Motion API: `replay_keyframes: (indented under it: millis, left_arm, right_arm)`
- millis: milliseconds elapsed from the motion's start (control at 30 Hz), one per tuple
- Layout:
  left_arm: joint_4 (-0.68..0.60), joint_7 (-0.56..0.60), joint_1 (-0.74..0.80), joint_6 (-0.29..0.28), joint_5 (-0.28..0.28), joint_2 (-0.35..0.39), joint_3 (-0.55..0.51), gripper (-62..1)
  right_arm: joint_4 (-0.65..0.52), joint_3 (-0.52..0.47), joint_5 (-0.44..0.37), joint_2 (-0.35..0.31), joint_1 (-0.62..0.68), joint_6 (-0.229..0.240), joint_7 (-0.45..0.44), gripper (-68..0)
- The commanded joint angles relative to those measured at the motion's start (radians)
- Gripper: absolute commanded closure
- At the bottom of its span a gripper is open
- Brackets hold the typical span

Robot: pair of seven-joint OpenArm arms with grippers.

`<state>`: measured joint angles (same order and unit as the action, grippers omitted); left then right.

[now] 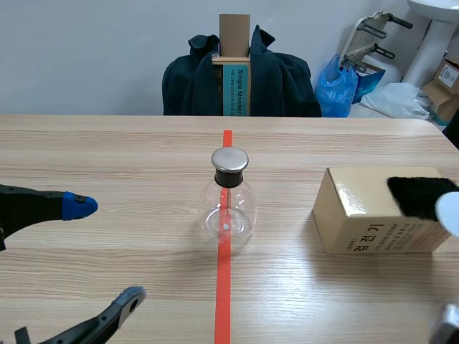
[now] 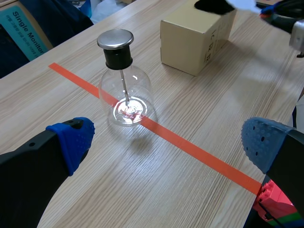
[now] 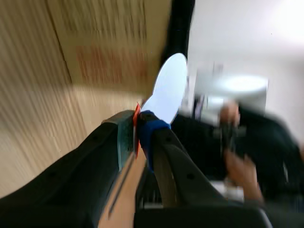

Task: Do the electroscope experiment.
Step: 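Rub the plate on the fur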

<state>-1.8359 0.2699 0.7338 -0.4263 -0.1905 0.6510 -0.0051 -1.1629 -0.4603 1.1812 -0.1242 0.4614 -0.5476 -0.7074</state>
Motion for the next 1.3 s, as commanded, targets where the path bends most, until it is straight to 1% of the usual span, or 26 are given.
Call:
replay_keyframes:
  millis: [0, 33, 67, 100, 167, 200, 233, 333, 367, 467, 500, 533, 567, 600, 633, 667, 733, 767, 800, 867, 900, 933, 1033, 1067, 1167, 1267]
  left_arm:
    - [-0.006, 0.017, 0.000, -0.002, -0.007, -0.005, 0.004, -62.3]
    - [-0.006, 0.017, 0.000, -0.002, -0.007, -0.005, 0.004, -62.3]
    - [-0.006, 0.017, 0.000, -0.002, -0.007, -0.005, 0.004, -62.3]
    - [-0.006, 0.017, 0.000, -0.002, -0.007, -0.005, 0.004, -62.3]
    - [-0.006, 0.017, 0.000, -0.002, -0.006, -0.005, 0.004, -62.3]
    - [-0.006, 0.017, 0.000, -0.002, -0.006, -0.005, 0.004, -62.3]
    - [-0.006, 0.017, 0.000, -0.002, -0.006, -0.005, 0.004, -62.3]
    - [-0.006, 0.017, 0.000, -0.002, -0.007, -0.005, 0.004, -62.3]
    - [-0.006, 0.017, 0.000, -0.002, -0.007, -0.005, 0.004, -62.3]
    - [-0.005, 0.010, 0.000, -0.002, -0.007, -0.005, 0.004, -62.3]
    - [-0.005, 0.005, 0.000, -0.002, -0.007, -0.005, 0.004, -62.3]
    - [-0.005, 0.001, 0.000, -0.002, -0.007, -0.005, 0.004, -62.3]
    - [-0.005, -0.001, 0.000, -0.002, -0.007, -0.005, 0.004, -62.3]
    - [-0.005, -0.002, 0.000, -0.002, -0.007, -0.005, 0.004, -62.3]
    - [-0.005, -0.002, 0.000, -0.002, -0.007, -0.005, 0.004, -62.3]
    - [-0.005, -0.001, 0.000, -0.002, -0.007, -0.005, 0.004, -62.3]
    - [-0.005, -0.001, 0.000, -0.002, -0.007, -0.005, 0.004, -62.3]
    - [-0.005, -0.001, 0.000, -0.002, -0.007, -0.005, 0.004, -62.3]
    - [-0.005, -0.001, 0.000, -0.002, -0.007, -0.005, 0.004, -62.3]
    - [-0.005, -0.001, 0.000, -0.002, -0.007, -0.005, 0.004, -62.3]
    - [-0.005, -0.001, 0.000, -0.002, -0.007, -0.005, 0.004, -62.3]
    - [-0.005, -0.001, 0.000, -0.002, -0.007, -0.005, 0.004, -62.3]
    - [-0.005, -0.002, 0.000, -0.002, -0.006, -0.005, 0.004, -62.3]
    - [-0.005, -0.002, 0.000, -0.002, -0.006, -0.005, 0.004, -62.3]
    - [-0.005, -0.002, 0.000, -0.002, -0.006, -0.005, 0.004, -62.3]
    - [-0.002, -0.002, 0.000, -0.002, -0.006, -0.005, 0.004, -62.3]
  right_arm:
    - [0.003, -0.010, 0.006, -0.022, 0.001, -0.002, -0.121, -1.0]
    - [0.004, -0.002, 0.006, -0.022, -0.004, -0.003, -0.185, -1.0]
    - [0.004, 0.005, 0.007, -0.021, -0.005, -0.005, -0.208, -1.0]
    - [0.004, 0.006, 0.002, -0.016, -0.005, -0.010, -0.178, -1.0]
    - [0.004, -0.001, -0.003, -0.014, -0.004, -0.012, -0.027, -1.0]
    - [0.005, -0.005, -0.002, -0.016, -0.004, -0.008, 0.013, -1.0]
    - [0.006, -0.006, 0.003, -0.019, -0.004, 0.000, 0.007, -1.0]
    - [0.006, 0.007, 0.028, -0.019, -0.026, 0.010, -0.154, -1.0]
    - [0.006, 0.013, 0.027, -0.019, -0.030, 0.007, -0.159, -1.0]
    - [0.006, 0.010, 0.027, -0.020, -0.029, -0.005, 0.022, -1.0]
    - [0.006, 0.009, 0.027, -0.020, -0.029, -0.003, 0.037, -1.0]
    - [0.006, 0.010, 0.033, -0.019, -0.029, 0.006, 0.008, -1.0]
    - [0.006, 0.014, 0.043, -0.019, -0.032, 0.018, -0.046, -1.0]
    - [0.006, 0.022, 0.050, -0.019, -0.034, 0.018, -0.105, -1.0]
    - [0.006, 0.029, 0.050, -0.019, -0.035, 0.017, -0.131, -1.0]
    - [0.006, 0.031, 0.048, -0.017, -0.035, 0.016, -0.104, -1.0]
    - [0.007, 0.026, 0.045, -0.016, -0.034, 0.017, 0.031, -1.0]
    - [0.007, 0.023, 0.045, -0.018, -0.034, 0.021, 0.051, -1.0]
    - [0.007, 0.023, 0.047, -0.018, -0.034, 0.027, 0.033, -1.0]
    - [0.007, 0.030, 0.047, -0.018, -0.041, 0.036, -0.076, -1.0]
    - [0.007, 0.035, 0.047, -0.018, -0.043, 0.035, -0.111, -1.0]
    - [0.007, 0.037, 0.047, -0.018, -0.043, 0.035, -0.114, -1.0]
    - [0.007, 0.027, 0.045, -0.018, -0.039, 0.032, 0.016, -1.0]
    - [0.006, 0.023, 0.045, -0.018, -0.037, 0.033, 0.027, -1.0]
    - [0.003, 0.023, 0.045, -0.020, -0.041, 0.032, -0.065, -1.0]
    - [-0.016, 0.022, 0.034, -0.021, -0.040, 0.032, -0.073, -1.0]
